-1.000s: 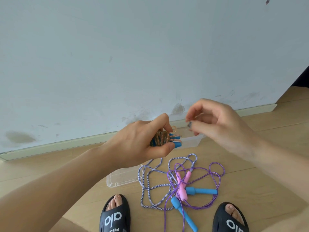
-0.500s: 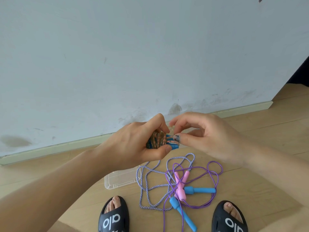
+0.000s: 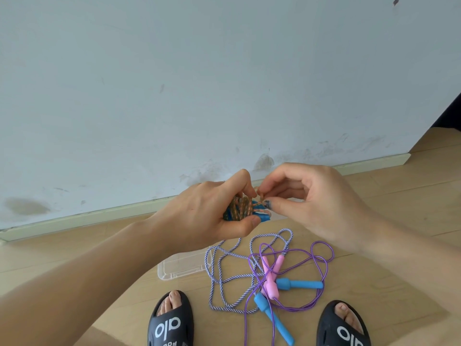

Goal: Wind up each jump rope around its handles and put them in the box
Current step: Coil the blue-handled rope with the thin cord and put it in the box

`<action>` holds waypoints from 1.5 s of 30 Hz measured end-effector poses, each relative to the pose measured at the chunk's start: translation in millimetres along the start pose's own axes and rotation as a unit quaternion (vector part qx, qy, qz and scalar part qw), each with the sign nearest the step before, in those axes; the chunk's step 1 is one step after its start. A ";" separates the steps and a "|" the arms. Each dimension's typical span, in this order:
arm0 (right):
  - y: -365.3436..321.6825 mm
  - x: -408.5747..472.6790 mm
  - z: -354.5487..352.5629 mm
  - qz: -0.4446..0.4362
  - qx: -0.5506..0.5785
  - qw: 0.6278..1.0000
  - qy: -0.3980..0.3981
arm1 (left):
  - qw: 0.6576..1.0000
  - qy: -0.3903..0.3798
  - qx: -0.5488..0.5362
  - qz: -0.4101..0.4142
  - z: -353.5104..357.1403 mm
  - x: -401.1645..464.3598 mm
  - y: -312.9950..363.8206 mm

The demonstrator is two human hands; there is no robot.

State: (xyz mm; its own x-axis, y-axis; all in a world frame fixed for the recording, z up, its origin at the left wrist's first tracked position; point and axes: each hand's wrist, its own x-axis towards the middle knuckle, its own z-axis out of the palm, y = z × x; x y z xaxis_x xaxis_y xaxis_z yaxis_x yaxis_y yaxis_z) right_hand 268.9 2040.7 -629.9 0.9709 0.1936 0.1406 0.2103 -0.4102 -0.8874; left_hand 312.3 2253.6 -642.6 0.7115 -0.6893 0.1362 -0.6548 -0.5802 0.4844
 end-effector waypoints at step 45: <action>16.4 3.8 1.7 -0.142 -0.135 0.981 -0.014 | 0.999 -0.035 0.012 -0.003 -7.3 -0.3 1.6</action>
State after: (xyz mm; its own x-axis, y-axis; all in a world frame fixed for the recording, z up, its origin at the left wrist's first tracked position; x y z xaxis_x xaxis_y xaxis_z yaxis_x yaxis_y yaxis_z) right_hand 275.8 2036.2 -644.7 0.8657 0.3572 0.3507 0.4988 -0.5556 -0.6653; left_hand 312.9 2256.0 -635.5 0.6971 -0.7133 0.0722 -0.6564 -0.5945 0.4644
